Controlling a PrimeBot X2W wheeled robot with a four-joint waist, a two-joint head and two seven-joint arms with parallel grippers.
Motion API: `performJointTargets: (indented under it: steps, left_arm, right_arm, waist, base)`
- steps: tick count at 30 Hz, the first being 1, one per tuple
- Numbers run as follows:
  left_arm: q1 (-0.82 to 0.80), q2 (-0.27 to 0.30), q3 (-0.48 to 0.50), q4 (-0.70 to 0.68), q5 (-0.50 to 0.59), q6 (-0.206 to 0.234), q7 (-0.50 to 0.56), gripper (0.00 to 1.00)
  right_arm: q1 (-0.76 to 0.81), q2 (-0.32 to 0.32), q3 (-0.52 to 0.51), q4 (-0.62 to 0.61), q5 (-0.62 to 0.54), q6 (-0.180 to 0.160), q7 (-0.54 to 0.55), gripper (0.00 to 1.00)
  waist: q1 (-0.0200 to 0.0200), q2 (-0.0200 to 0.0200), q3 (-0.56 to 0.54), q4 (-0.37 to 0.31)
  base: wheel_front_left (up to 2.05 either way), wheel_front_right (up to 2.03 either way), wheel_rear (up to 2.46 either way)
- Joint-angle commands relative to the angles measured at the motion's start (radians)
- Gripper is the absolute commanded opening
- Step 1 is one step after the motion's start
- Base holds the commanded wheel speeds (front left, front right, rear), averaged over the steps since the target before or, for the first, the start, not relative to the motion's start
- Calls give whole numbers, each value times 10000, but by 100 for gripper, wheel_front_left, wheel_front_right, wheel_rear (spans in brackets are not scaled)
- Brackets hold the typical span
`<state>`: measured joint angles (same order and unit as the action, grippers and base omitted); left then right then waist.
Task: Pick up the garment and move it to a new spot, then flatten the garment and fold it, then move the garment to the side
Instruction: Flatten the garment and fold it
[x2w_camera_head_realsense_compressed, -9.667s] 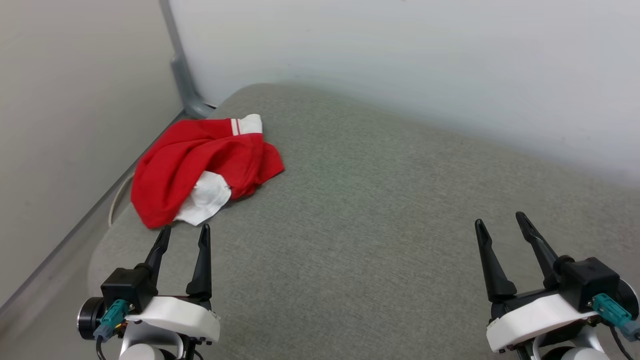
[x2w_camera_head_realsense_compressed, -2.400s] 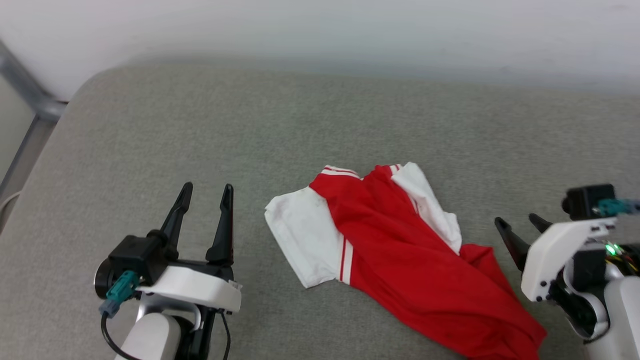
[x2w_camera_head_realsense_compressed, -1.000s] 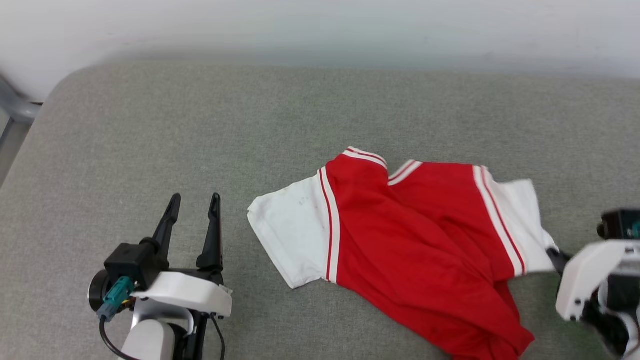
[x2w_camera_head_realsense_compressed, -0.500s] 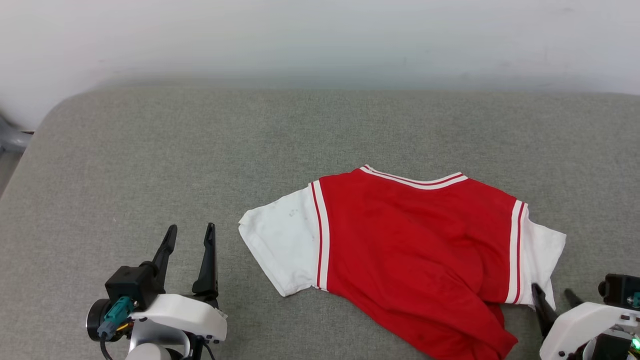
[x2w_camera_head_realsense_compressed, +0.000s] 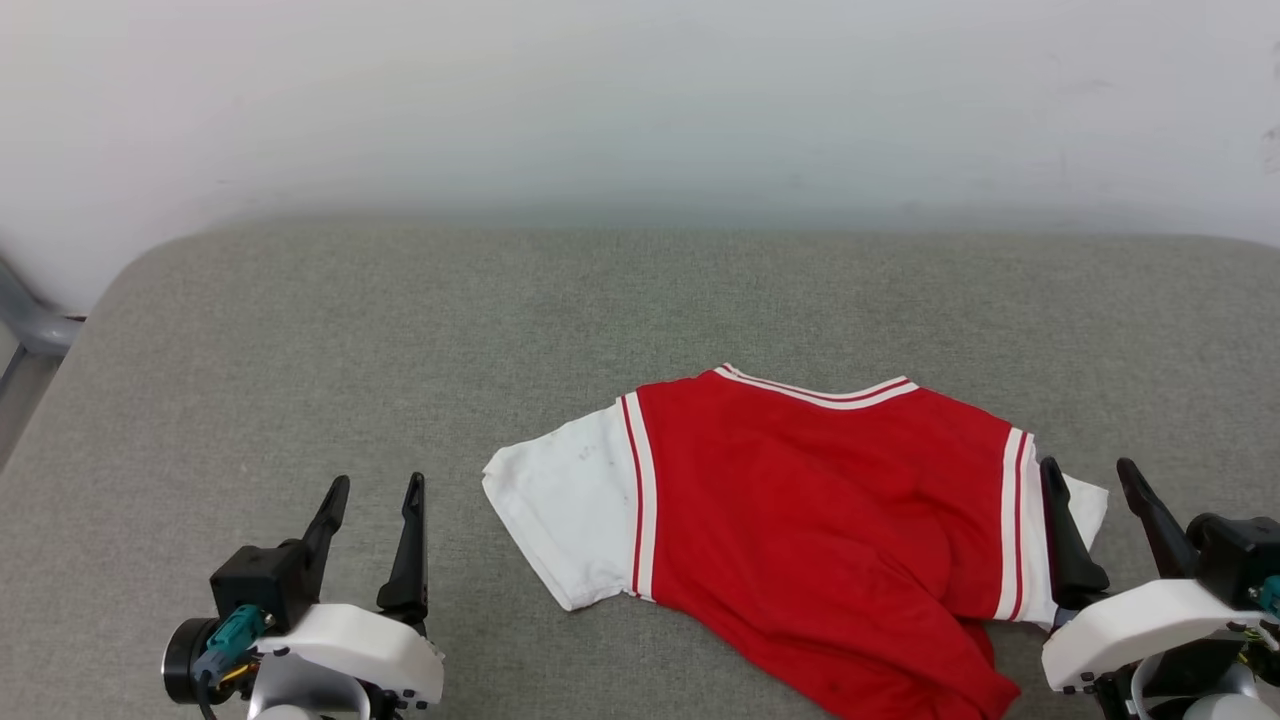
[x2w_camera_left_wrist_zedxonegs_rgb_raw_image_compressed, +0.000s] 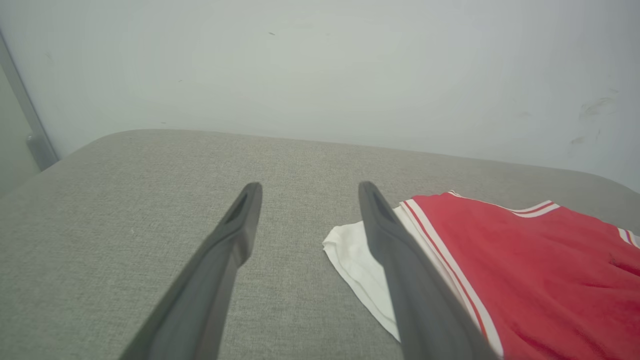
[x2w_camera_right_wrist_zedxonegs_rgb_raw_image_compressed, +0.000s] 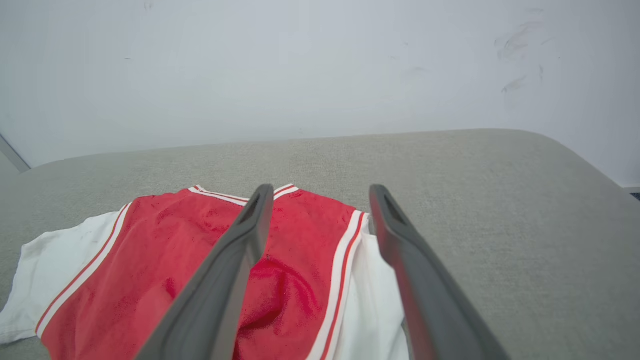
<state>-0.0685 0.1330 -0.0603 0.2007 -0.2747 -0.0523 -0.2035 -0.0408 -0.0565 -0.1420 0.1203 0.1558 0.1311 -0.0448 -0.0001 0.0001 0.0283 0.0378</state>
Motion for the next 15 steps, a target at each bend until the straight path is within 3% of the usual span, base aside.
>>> performJointTargets:
  steps: [1,9,15]
  left_arm:
    - [103,54,14,-43,-8,53,46,100]
    - [251,165,151,-296,-117,250,176,100]
    - [-96,313,-12,-323,-264,87,845,100]
  right_arm:
    - [173,50,78,-220,2,-7,-56,100]
    - [1022,65,606,-2156,18,-7,374,100]
    - [1417,68,774,-2902,-139,-7,762,100]
  waist:
    - [1,-1,-83,-38]
    - [1,-1,-242,-274]
    - [1,-1,-107,-503]
  base:
    - [0,0,0]
    - [0,0,0]
    - [0,0,0]
